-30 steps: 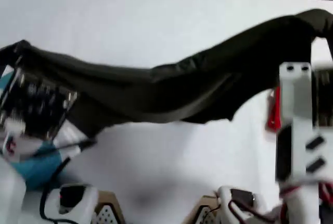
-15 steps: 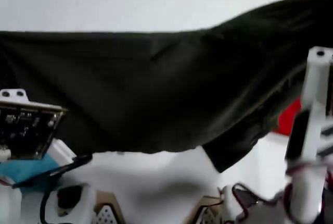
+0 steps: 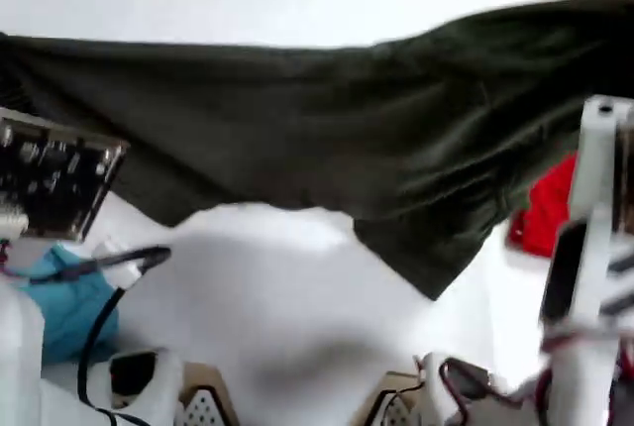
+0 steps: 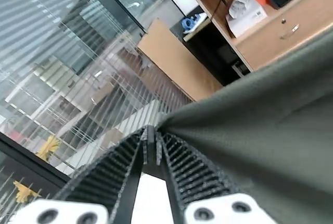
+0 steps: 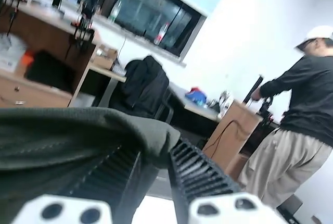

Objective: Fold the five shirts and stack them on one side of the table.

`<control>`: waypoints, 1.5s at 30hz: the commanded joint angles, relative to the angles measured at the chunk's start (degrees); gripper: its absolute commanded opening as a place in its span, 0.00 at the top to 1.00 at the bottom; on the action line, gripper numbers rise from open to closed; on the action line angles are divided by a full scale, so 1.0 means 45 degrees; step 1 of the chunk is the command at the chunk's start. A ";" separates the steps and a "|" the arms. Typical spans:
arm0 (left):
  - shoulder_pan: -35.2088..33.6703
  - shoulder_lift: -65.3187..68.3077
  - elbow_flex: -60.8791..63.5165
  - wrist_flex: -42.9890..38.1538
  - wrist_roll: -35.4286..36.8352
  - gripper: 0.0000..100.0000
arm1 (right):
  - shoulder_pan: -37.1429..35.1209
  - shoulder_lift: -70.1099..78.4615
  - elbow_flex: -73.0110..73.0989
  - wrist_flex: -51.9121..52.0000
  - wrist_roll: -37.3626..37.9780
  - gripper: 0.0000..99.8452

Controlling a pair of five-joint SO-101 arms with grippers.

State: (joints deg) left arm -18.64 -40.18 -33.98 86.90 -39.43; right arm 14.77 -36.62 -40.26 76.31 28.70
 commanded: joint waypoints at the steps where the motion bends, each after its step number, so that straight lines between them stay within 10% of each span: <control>1: -0.0117 0.0078 -0.0850 0.0547 0.0020 0.98 | 0.0049 -0.0615 -0.0234 0.0576 0.0000 0.98; 16: -0.0078 0.0234 0.0049 0.0977 0.0000 0.98 | -0.0049 -0.0088 0.1641 0.1397 -0.0449 0.98; 31: 0.0078 0.0586 0.9719 -0.5646 -0.0430 0.98 | -0.2120 0.4405 0.6291 -0.2139 -0.0156 0.98; 45: 0.1094 0.8576 0.3057 -0.3223 -0.0352 0.98 | -0.3409 0.8801 0.2735 -0.2100 -0.0254 0.98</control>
State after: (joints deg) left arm -14.42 -8.09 -8.22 67.38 -41.01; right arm 0.97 1.01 -19.60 63.74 27.74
